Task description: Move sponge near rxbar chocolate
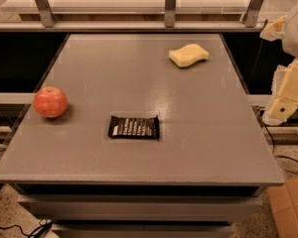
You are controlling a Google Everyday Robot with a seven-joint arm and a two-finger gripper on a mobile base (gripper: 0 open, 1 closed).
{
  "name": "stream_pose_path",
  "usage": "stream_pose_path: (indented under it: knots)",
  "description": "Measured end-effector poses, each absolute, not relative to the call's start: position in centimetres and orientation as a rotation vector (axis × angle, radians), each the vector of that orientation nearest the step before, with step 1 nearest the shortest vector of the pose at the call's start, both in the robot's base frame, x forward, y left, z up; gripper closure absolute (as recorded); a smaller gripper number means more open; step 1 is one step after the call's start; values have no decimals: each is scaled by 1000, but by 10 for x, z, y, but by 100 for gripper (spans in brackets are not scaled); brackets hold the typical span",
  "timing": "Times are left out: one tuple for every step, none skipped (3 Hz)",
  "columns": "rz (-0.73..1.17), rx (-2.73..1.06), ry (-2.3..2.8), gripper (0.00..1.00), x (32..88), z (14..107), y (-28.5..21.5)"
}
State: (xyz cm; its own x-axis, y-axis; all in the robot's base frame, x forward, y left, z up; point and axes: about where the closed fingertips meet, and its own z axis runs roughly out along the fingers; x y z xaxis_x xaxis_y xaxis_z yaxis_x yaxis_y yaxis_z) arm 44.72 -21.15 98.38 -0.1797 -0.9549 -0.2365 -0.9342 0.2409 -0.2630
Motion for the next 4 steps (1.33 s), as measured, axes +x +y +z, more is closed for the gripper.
stream_pose_path:
  knots:
    - [-59, -1827, 2051, 0, 467, 990, -194]
    - [-58, -1942, 1898, 0, 488, 993, -168]
    - [-72, -2038, 1778, 0, 517, 987, -140]
    - [-100, -2106, 1706, 0, 555, 971, -114]
